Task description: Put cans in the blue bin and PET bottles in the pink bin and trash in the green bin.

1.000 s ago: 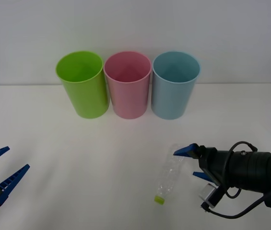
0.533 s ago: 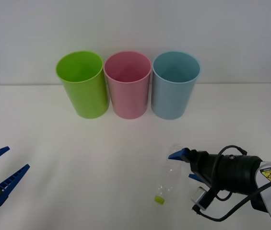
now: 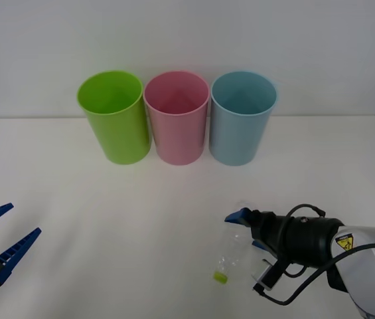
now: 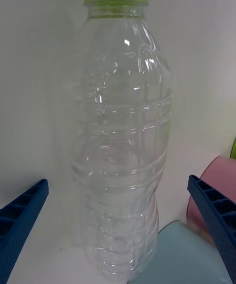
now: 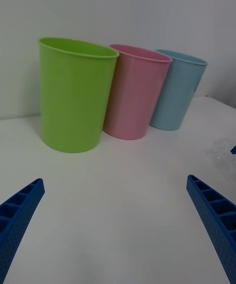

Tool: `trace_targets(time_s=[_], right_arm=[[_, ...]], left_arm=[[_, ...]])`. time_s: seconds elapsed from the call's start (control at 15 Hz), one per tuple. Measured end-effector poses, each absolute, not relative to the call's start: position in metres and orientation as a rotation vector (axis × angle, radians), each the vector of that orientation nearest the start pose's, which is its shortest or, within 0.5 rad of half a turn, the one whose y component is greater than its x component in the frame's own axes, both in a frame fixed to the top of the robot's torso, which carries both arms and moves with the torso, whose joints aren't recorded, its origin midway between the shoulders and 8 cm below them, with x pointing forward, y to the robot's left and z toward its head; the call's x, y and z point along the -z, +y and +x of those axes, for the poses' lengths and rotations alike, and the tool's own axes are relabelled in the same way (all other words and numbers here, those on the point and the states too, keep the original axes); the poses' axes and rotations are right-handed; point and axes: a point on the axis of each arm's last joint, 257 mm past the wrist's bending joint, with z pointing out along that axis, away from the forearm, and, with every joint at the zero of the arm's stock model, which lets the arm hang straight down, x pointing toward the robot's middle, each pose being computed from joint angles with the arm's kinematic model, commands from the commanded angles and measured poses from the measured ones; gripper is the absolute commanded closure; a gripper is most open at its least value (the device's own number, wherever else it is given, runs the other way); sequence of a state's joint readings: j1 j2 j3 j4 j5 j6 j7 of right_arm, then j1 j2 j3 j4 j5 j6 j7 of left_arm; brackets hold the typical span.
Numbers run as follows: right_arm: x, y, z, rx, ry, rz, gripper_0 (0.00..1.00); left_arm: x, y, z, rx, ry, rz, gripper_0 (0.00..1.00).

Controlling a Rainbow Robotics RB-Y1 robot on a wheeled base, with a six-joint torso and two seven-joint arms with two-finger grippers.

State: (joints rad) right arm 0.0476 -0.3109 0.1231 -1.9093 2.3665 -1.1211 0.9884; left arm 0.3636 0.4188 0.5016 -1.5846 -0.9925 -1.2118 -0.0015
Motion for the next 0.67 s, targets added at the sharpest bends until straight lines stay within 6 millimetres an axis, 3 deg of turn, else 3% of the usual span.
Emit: trace_targets(time_s=[0.47,0.53,0.6,0.67], right_arm=[[0.3318,-0.1135,0.4157,0.584,0.488,-2.333,0.00],[0.3322,-0.1140,0.4158,0.587,0.484,-2.337,0.38],[0.3327,-0.1137,0.4154,0.588,0.480,-2.341,1.00],[0.3337,-0.1137,0.4155,0.590,0.479,-2.345,1.00]], left_arm=[[0.2063,0.3411,0.3383,0.571,1.538,0.427,0.00],[0.2063,0.3411,0.3383,0.571,1.538,0.427,0.00],[0.2063,0.3411,0.3383,0.571,1.538,0.427,0.00],[0.2063,0.3411,0.3383,0.571,1.538,0.427,0.00]])
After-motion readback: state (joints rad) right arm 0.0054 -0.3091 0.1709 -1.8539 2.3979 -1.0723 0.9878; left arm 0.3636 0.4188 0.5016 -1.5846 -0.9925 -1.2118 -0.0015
